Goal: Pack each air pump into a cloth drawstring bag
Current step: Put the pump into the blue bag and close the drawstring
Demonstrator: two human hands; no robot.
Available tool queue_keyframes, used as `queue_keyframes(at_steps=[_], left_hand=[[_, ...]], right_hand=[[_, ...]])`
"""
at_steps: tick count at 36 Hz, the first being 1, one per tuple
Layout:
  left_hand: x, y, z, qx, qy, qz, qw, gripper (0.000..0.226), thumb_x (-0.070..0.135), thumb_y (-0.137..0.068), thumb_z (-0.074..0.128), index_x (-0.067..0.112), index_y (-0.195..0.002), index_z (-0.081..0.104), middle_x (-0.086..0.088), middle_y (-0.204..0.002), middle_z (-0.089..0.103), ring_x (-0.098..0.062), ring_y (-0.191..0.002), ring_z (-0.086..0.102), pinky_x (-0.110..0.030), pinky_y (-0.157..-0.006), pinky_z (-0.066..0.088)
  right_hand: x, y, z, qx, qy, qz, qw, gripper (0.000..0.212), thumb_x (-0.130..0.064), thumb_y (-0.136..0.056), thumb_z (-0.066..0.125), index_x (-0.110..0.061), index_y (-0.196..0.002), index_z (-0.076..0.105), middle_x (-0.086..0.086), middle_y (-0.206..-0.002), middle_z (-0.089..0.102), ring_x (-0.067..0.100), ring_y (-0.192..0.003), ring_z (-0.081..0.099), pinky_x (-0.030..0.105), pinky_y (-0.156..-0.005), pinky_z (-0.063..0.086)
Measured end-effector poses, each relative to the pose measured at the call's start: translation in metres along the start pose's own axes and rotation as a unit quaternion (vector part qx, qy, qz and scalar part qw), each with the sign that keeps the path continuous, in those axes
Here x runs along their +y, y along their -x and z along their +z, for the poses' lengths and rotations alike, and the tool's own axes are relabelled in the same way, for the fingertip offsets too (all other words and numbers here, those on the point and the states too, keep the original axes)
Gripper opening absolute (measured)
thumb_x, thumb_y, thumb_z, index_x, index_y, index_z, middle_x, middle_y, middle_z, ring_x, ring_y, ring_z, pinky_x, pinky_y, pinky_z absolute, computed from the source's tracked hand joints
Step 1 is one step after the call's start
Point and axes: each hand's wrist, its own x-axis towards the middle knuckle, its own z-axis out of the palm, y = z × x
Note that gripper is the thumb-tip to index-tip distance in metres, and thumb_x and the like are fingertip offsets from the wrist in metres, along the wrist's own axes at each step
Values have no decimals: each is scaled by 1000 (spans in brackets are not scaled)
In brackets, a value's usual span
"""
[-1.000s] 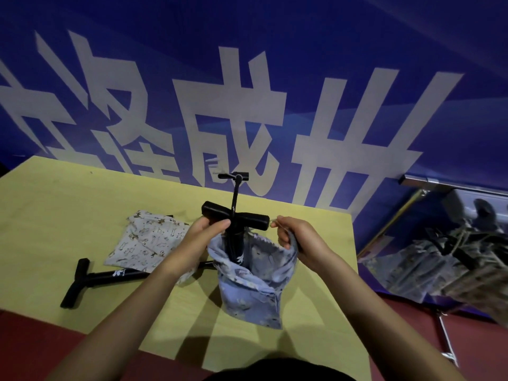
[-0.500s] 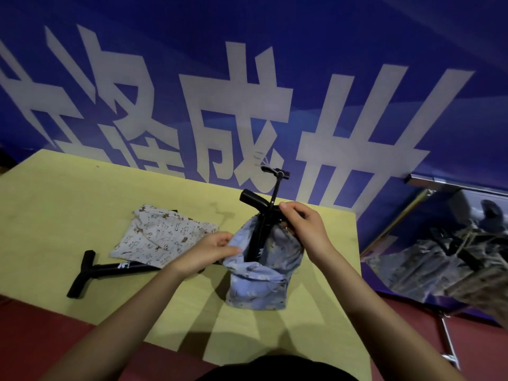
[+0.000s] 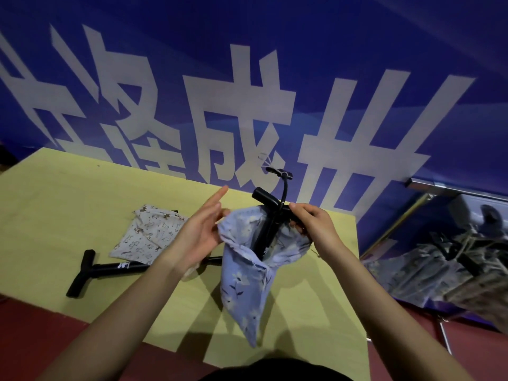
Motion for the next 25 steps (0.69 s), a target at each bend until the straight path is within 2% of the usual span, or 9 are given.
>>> queue_keyframes(at_steps=[3,6,9,11,13,17,20,23,25], left_hand=[[5,-2,0,-33,-38,-15,999,63,4,-82,57,30,-139,49,-6,-98,59,-19,-87,56,-36,-82,44],[3,-3,-10,-35,-138,-92,985,74,4,-74,74,28,-139,48,-15,-118,58,-28,-107,60,-41,-95,47],[-3,-4,-18,-25,-290,-167,942,58,1,-82,68,28,-130,52,-8,-123,58,-20,-123,51,-41,-109,38],[-6,-3,-19,-57,-353,-186,915,41,1,-85,64,16,-123,61,-2,-112,63,-16,-111,56,-32,-97,44],[-10,-3,-19,-67,-440,-155,882,16,6,-86,65,4,-101,71,-7,-93,67,-21,-89,60,-30,-77,45],[-13,-11,-25,26,-595,-47,802,16,23,-89,66,18,-74,69,-6,-75,63,-18,-71,55,-28,-66,38],[-4,-9,-19,80,-512,-5,855,16,21,-91,63,12,-79,69,-4,-80,67,-20,-79,61,-31,-76,45],[13,0,1,42,-309,-20,950,29,10,-94,53,12,-67,64,-2,-69,60,-22,-81,60,-31,-80,47],[22,3,16,21,-173,-21,985,31,5,-92,48,13,-67,64,-1,-65,56,-21,-82,60,-33,-84,46]], right_hand=[[0,-1,0,0,-4,5,1000,26,-29,-95,59,-6,-96,72,0,-66,58,10,-53,45,18,-52,39],[3,-1,-1,19,-19,7,1000,25,-27,-95,58,-8,-99,73,1,-66,57,11,-54,45,22,-56,40],[5,1,-1,23,-34,1,999,22,-26,-95,58,-10,-100,73,1,-68,58,10,-56,46,21,-56,42],[4,2,0,9,-34,-12,999,20,-24,-95,58,-12,-99,73,-3,-67,60,7,-54,48,17,-54,42],[2,4,2,-11,-26,-28,999,19,-22,-95,58,-11,-100,73,-8,-65,62,2,-52,50,14,-53,42],[1,5,3,-25,-15,-45,999,19,-20,-96,57,-11,-100,73,-12,-63,64,-1,-52,52,13,-54,42],[2,5,2,-17,-21,-41,999,18,-21,-95,58,-12,-99,74,-10,-67,66,1,-56,54,15,-55,43],[3,5,0,-24,-15,-42,999,18,-23,-95,59,-15,-99,75,3,-79,69,10,-66,55,19,-60,43],[1,6,0,-40,-8,-49,998,17,-22,-94,61,-15,-99,75,5,-82,70,13,-69,55,18,-59,42]])
